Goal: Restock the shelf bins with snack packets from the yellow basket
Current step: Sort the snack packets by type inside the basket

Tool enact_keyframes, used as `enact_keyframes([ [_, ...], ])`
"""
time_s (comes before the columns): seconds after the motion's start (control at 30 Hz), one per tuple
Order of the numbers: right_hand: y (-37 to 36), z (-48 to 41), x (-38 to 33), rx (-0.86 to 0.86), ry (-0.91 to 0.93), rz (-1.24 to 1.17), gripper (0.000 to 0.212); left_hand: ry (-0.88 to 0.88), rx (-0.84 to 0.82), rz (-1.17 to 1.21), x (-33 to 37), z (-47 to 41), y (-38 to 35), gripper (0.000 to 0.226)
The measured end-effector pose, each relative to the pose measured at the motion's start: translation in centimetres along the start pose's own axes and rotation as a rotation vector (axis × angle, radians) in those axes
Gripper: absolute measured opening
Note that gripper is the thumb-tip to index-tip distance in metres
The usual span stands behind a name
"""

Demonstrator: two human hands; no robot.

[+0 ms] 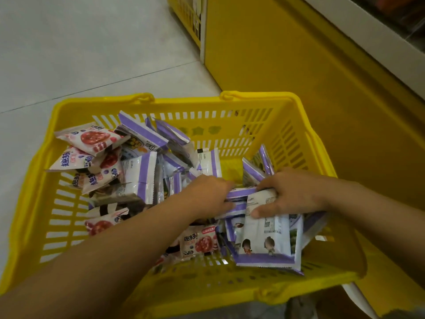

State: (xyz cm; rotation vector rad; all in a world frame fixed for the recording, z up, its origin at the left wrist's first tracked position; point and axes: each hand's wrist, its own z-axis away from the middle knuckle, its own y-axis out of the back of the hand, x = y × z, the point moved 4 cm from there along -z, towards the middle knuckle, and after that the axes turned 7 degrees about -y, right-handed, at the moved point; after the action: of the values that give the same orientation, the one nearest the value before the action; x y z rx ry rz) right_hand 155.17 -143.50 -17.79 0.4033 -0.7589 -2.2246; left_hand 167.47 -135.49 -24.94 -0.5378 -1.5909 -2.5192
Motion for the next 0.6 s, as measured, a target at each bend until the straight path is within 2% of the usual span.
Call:
enact_keyframes([
  [0.07, 0.1, 0.4, 0.0, 0.030, -0.025, 0.067, 0.101, -0.049, -0.088, -0.090, 0.1, -0.7, -0.8, 0.064],
  [0.2, 0.3, 0.7, -0.4, 0.091, -0.113, 0.172, 0.098, -0.083, -0.257, -0.054, -0.5, -1.0, -1.2, 0.101],
  [0.3, 0.7, 0.8, -0.3, 0.046, -0.163, 0.129, 0.090, -0.107, -0.158, -0.103, -0.7, -0.8, -1.6, 0.104],
  [0.43, 1.3, 0.9, -0.3, 0.068, -0.179, 0.122, 0.082, -0.105, 0.051, -0.073, -1.3, -0.1, -2.1, 0.095],
  [0.6, 2.1, 0.9, -0.1, 0.057, -0.180, 0.051, 0.076, -0.076, 0.169, -0.102, -1.2, -0.5, -2.1, 0.083],
])
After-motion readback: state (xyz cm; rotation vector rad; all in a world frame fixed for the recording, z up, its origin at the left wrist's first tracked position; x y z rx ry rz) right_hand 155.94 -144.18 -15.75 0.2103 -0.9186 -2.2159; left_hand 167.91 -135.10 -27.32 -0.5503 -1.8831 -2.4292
